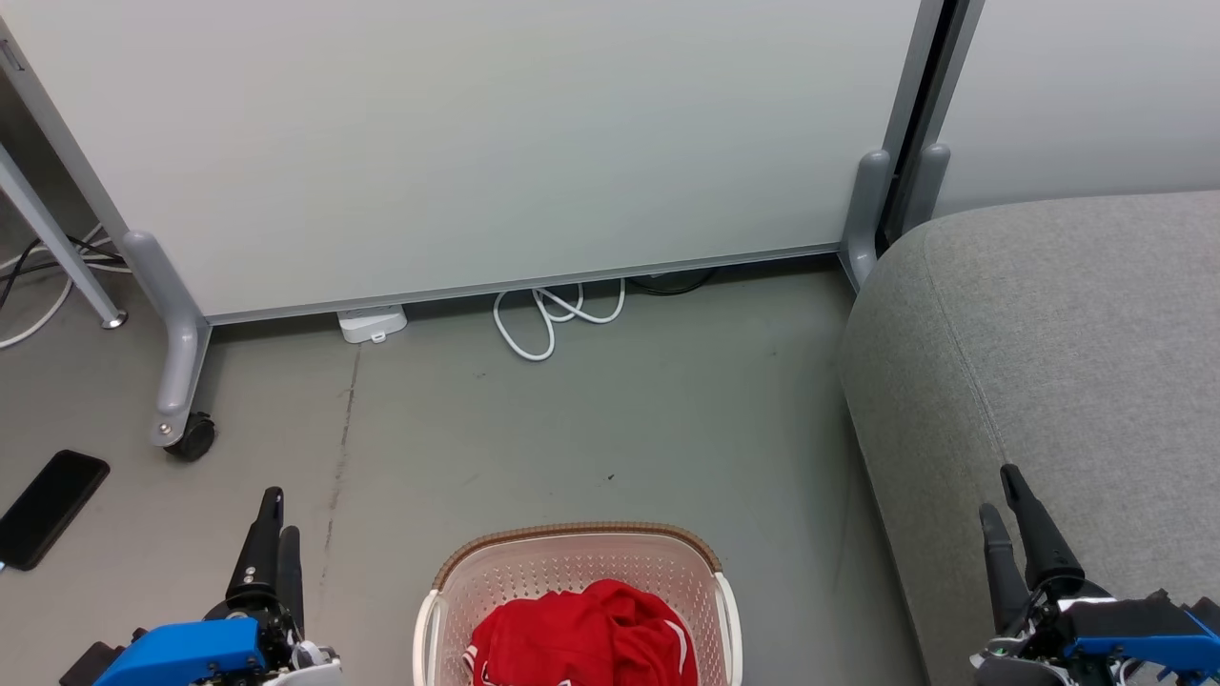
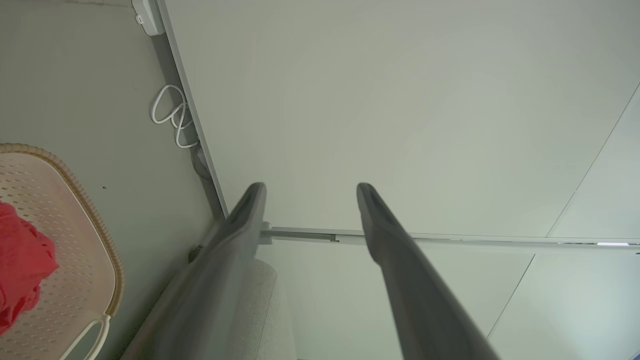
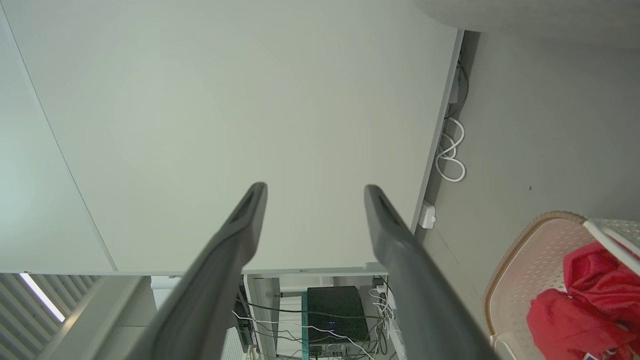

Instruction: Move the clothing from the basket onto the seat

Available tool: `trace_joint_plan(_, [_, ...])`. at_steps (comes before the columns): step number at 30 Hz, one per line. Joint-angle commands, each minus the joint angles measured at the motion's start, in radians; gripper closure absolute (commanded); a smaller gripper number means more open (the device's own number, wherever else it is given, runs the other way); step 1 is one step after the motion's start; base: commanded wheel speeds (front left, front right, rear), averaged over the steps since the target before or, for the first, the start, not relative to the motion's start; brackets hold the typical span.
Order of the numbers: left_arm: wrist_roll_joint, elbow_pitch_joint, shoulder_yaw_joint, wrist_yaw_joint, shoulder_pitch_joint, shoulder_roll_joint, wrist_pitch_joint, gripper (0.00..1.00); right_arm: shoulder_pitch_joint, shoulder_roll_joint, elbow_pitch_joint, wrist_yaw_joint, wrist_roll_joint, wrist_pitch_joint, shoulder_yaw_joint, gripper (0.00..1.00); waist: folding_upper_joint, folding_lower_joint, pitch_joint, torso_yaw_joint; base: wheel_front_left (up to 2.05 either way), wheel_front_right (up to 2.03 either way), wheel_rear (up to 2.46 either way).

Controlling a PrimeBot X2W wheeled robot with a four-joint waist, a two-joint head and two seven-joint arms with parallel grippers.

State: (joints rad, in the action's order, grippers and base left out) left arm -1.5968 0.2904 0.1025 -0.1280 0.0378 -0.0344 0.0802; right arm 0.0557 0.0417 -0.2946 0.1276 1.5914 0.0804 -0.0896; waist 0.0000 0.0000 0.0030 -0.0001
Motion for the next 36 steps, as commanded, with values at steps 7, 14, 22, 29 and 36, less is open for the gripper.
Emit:
trace_joint_plan(7, [0.095, -0.037, -0.015, 0.021, 0.020, -0.008, -0.039, 0.00, 0.024, 0.004, 0.024, 0.001, -0.108, -0.039, 0.007, 0.00, 0.0000, 0.0000, 0.000, 0.000, 0.00, 0.00, 0.00])
trace_joint_plan(14, [0.231, -0.059, -0.037, 0.043, 0.013, -0.009, -0.070, 0.00, 0.028, 0.005, 0.030, 0.002, -0.243, -0.070, 0.011, 0.00, 0.0000, 0.0000, 0.000, 0.001, 0.00, 0.00, 0.00])
trace_joint_plan(22, [0.409, -0.075, -0.062, 0.053, 0.008, -0.010, -0.102, 0.00, 0.026, 0.006, 0.052, 0.002, -0.429, -0.103, 0.026, 0.00, 0.0000, 0.0000, 0.001, 0.002, 0.00, 0.00, 0.00])
trace_joint_plan(29, [0.585, -0.085, -0.081, 0.054, 0.003, -0.013, -0.129, 0.00, 0.021, 0.006, 0.066, 0.002, -0.599, -0.129, 0.041, 0.00, 0.0000, 0.0000, 0.001, 0.004, 0.00, 0.00, 0.00])
trace_joint_plan(36, [0.753, -0.090, -0.108, 0.056, -0.004, -0.023, -0.157, 0.00, 0.017, 0.007, 0.082, 0.003, -0.767, -0.156, 0.049, 0.00, 0.0000, 0.0000, 0.001, 0.006, 0.00, 0.00, 0.00])
